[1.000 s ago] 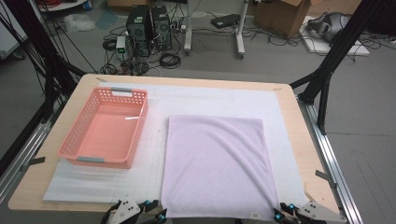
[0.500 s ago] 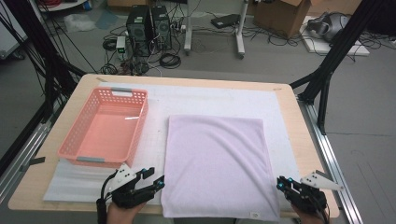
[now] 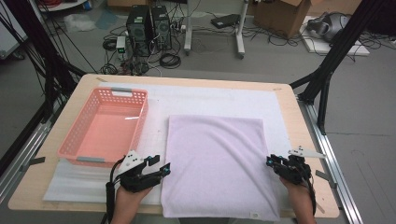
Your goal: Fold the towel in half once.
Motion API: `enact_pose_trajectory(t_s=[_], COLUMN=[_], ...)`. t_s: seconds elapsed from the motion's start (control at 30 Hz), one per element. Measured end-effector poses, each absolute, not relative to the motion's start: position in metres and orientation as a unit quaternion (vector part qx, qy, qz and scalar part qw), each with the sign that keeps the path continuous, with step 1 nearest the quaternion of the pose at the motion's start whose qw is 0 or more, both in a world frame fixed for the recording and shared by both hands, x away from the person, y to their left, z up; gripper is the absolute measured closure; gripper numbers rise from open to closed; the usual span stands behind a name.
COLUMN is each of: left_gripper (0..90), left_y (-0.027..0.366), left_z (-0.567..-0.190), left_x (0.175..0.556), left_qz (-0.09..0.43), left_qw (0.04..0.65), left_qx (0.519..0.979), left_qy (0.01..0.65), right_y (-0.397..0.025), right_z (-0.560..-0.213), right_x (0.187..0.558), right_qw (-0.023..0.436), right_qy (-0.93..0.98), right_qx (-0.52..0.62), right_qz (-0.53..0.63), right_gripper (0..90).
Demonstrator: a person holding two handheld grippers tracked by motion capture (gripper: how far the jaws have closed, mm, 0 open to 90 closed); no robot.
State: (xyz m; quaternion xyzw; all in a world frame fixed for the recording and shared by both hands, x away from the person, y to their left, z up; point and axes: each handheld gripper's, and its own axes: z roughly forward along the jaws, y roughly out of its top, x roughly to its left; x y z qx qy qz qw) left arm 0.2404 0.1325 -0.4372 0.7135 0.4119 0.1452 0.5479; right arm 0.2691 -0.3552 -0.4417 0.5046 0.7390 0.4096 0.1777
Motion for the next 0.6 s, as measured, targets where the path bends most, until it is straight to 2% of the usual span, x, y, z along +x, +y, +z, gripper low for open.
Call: enact_pose_trajectory(t_s=[0.13, 0.2, 0.27, 0.33, 0.43, 0.53, 0.6], left_gripper=[44.4, 44.3, 44.3, 44.3, 43.2, 42.6, 42.5], left_y=[0.131, 0.131, 0.132, 0.133, 0.135, 0.136, 0.136], left_z=[-0.439, -0.439, -0.439, -0.439, -0.440, -0.441, -0.442], left_x=[0.249, 0.253, 0.257, 0.259, 0.260, 0.260, 0.259], left_qz=[0.140, 0.139, 0.138, 0.138, 0.139, 0.138, 0.136], left_qw=[0.544, 0.543, 0.544, 0.544, 0.543, 0.538, 0.536], left_qx=[0.716, 0.716, 0.714, 0.713, 0.711, 0.712, 0.712], left_qy=[0.414, 0.417, 0.419, 0.420, 0.425, 0.430, 0.433], right_y=[-0.352, -0.353, -0.352, -0.354, -0.363, -0.362, -0.361], right_z=[-0.450, -0.451, -0.449, -0.445, -0.446, -0.447, -0.445], right_x=[0.283, 0.286, 0.285, 0.283, 0.281, 0.279, 0.277], right_qw=[0.161, 0.151, 0.163, 0.194, 0.193, 0.199, 0.194], right_qy=[0.756, 0.753, 0.758, 0.754, 0.739, 0.740, 0.736], right_qx=[0.496, 0.499, 0.495, 0.500, 0.519, 0.517, 0.520], right_qz=[0.395, 0.402, 0.392, 0.379, 0.384, 0.381, 0.387], right_gripper=[77.7, 84.7, 86.8, 87.0, 86.8, 82.7, 69.2])
